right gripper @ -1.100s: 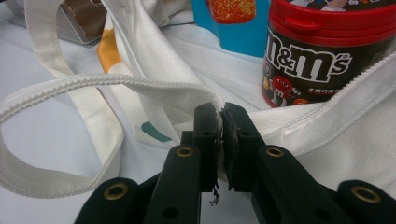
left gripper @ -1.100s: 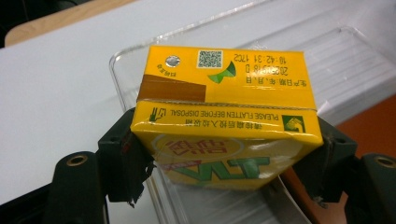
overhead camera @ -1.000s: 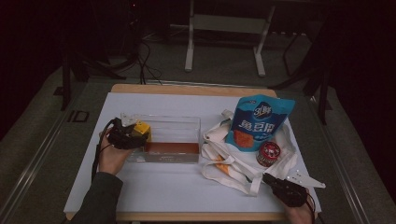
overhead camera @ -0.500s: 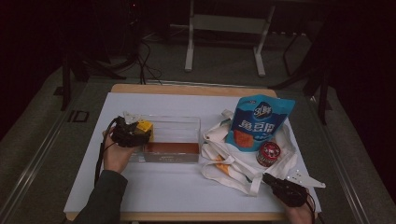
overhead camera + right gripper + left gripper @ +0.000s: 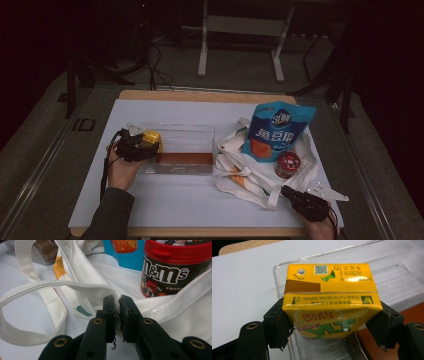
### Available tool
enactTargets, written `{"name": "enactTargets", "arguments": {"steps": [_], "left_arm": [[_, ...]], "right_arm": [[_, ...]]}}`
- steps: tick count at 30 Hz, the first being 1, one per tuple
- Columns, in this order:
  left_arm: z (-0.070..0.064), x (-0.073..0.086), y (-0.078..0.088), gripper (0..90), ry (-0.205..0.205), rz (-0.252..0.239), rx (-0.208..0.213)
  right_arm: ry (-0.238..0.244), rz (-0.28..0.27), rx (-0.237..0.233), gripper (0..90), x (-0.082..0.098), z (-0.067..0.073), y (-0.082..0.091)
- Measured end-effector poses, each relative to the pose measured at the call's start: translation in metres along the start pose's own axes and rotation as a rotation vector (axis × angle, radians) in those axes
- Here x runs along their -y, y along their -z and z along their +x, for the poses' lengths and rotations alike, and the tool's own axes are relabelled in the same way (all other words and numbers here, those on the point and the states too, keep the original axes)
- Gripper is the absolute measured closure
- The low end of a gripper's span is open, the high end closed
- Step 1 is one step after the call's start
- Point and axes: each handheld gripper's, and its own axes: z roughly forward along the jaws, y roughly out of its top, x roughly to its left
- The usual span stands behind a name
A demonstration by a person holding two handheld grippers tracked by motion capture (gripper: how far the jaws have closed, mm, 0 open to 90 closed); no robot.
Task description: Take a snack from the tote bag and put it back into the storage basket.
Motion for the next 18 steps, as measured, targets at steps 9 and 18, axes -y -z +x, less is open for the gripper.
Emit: {"name": "enactTargets", "arguments": {"steps": [9,18], "left_arm": [[-0.001,0.005,0.009,26.6,-0.017,0.006,0.008],[-0.002,0.007,0.013,26.3,-0.026,0.016,0.003]], "right_arm": [[0.001,-0.001,0.002,82.7,0.000,0.000,0.000],[0.000,-0.001,0.001,82.7,0.000,0.000,0.000]]}}
